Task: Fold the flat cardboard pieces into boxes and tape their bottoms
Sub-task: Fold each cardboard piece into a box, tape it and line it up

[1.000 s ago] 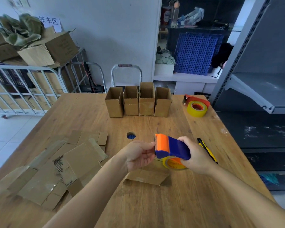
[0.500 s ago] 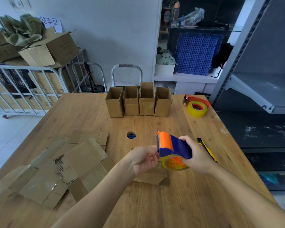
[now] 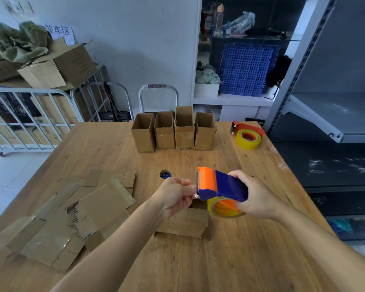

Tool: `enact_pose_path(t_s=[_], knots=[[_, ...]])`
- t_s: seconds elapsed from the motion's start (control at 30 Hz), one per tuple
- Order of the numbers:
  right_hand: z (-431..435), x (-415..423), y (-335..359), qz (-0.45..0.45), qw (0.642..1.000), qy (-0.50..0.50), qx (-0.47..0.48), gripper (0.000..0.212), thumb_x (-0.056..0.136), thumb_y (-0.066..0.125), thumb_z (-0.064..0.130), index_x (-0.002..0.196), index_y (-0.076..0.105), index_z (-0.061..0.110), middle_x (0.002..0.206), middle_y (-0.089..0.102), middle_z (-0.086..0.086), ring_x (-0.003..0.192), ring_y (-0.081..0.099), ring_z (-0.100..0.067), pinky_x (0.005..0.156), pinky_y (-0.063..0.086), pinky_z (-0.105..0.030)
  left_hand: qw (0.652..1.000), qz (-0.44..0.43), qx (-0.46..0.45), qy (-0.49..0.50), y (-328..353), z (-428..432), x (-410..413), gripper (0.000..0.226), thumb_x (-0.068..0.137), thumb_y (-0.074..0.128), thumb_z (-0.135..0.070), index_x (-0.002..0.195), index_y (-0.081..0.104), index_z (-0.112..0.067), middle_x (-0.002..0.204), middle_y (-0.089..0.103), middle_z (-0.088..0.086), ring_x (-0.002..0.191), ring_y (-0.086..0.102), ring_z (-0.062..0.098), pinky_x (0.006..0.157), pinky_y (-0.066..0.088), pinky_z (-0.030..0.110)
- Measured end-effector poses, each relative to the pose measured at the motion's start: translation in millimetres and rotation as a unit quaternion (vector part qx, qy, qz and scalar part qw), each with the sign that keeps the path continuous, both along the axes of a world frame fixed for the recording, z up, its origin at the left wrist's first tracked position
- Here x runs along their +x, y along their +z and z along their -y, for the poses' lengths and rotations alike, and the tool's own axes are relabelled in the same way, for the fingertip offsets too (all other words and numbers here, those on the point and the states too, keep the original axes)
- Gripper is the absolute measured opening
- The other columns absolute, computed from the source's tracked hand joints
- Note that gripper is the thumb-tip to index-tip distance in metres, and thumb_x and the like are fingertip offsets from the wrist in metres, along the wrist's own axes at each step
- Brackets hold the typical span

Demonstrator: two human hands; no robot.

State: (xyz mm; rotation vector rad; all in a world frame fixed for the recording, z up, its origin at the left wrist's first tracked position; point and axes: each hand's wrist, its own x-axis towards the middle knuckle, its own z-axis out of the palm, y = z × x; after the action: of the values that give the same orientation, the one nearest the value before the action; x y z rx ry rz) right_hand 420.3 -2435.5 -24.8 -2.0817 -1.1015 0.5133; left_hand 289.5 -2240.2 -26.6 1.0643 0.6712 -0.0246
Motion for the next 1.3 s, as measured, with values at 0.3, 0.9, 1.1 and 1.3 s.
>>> enact_pose_path(t_s=[0.3,0.9,1.1,1.3], knots=[[25.7,3.7,-2.3,0.043,0.999,-0.004,-0.033,0.052,0.074,0.083,0.021,0.108,0.048,0.039,0.100,0.063,0.015,0.092,0.060,0.001,0.070,0.051,-0.014,0.999,0.003,-0.025,0.042,-8.8,-42.4,-23.2,0.033,0.090,0.051,0.011,0.122,0.045,0.005,0.082,0.061,0.013,0.063,0.058,0.013,0.052,0.049,0.020],[16.2,7.5,34.2,0.133,0.987,0.025,-0.092,0.056,0.071,0.080,0.037,0.107,0.039,0.046,0.099,0.055,0.021,0.087,0.057,0.000,0.066,0.045,-0.014,0.943,-0.013,0.322,0.086,15.0,-42.0,-43.1,0.009,0.084,0.071,-0.010,0.083,0.066,-0.003,0.073,0.072,0.011,0.069,0.063,0.020,0.059,0.049,0.024],[0.3,9.8,31.8,0.128,0.986,0.026,-0.103,0.061,0.073,0.082,0.027,0.116,0.041,0.040,0.102,0.055,0.020,0.090,0.058,-0.005,0.069,0.050,-0.018,0.920,-0.053,0.345,0.178,2.9,-41.4,-29.4,0.013,0.096,0.054,-0.012,0.089,0.061,-0.003,0.070,0.070,0.005,0.070,0.063,0.021,0.061,0.050,0.029],[-8.9,13.9,27.2,0.133,0.980,0.057,-0.137,0.059,0.072,0.082,0.027,0.115,0.043,0.038,0.103,0.055,0.016,0.090,0.057,-0.007,0.069,0.048,-0.017,0.918,-0.049,0.305,0.250,-5.1,-53.4,-30.7,0.024,0.102,0.042,-0.016,0.106,0.053,0.004,0.088,0.068,0.019,0.060,0.071,0.018,0.048,0.051,0.022]])
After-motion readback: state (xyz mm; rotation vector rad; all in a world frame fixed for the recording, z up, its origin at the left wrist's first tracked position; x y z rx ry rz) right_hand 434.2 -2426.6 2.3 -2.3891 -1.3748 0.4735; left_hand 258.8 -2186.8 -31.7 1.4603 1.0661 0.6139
